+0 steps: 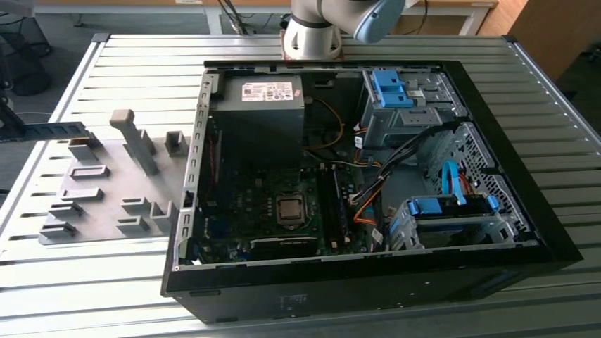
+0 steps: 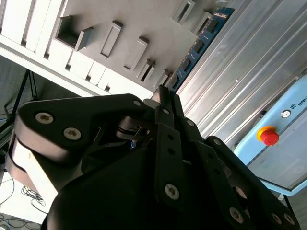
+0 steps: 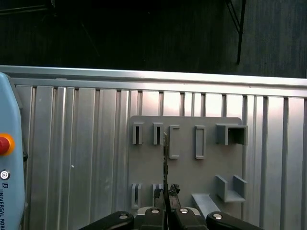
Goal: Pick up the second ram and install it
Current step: 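Pick up the second ram and move it above second insertion slot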
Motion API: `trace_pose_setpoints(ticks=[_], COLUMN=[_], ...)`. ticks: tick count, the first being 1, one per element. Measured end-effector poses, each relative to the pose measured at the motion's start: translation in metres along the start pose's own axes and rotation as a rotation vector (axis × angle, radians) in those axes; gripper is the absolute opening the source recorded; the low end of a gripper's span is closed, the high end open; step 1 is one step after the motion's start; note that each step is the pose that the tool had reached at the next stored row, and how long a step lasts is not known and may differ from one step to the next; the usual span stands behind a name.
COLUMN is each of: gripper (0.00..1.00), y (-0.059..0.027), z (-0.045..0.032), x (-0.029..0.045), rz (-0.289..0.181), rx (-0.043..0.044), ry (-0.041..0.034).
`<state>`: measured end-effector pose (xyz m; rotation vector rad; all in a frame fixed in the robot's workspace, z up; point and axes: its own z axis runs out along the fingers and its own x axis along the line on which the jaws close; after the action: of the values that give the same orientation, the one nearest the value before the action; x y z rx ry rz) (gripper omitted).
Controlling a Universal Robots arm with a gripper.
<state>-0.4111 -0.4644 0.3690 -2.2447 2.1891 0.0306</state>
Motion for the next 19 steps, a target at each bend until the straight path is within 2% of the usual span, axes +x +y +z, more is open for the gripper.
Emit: trace_pose_setpoints(ticks=[9,14,19], gripper=[0.14,0.14,0.14], y=[-0.0034,-0.0034,-0.0034], z=[-0.0003,-0.007,-0.0084], x=[0.0001,0.0,-0.0001], rz=[0.0,0.0,0.0], rx=[-0.0001,-0.0002,-0.0001], ry=[0.0,0.0,0.0])
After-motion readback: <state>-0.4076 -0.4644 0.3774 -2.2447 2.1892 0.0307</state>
